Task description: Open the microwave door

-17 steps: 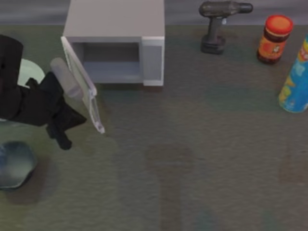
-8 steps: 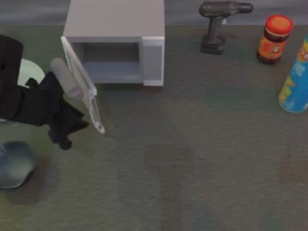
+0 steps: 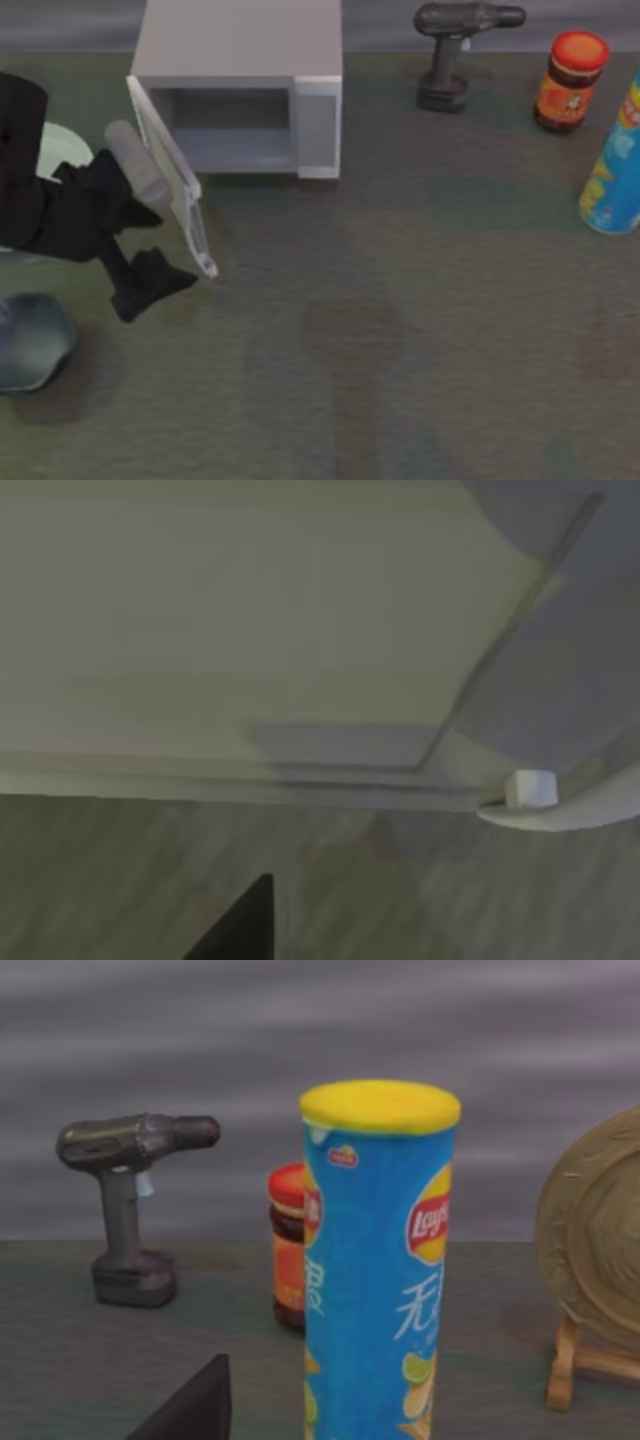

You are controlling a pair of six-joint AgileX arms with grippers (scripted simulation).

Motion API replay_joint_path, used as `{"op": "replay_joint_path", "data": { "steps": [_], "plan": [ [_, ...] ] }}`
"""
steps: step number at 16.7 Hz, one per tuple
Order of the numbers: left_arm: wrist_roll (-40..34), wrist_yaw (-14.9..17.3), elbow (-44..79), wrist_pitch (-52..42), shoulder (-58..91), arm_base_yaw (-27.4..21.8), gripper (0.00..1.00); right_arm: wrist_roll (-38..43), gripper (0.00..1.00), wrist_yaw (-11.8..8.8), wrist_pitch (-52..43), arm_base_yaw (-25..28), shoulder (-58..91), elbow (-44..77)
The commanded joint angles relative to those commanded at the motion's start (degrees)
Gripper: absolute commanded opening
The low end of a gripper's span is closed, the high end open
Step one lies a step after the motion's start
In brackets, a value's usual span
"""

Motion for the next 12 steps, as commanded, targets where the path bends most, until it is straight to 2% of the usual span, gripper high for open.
{"op": "replay_joint_path", "data": {
  "steps": [7,12],
  "plan": [
    [-0.03,-0.04,-0.04,-0.16,-0.21,-0.02,1.00,0.00,1.00,0.00,0.00,0.00,0.00,0.00],
    [-0.81,-0.60,-1.42,-6.76,-9.08,0.12,1.00,0.00,1.00,0.00,0.00,0.00,0.00,0.00]
  ]
}}
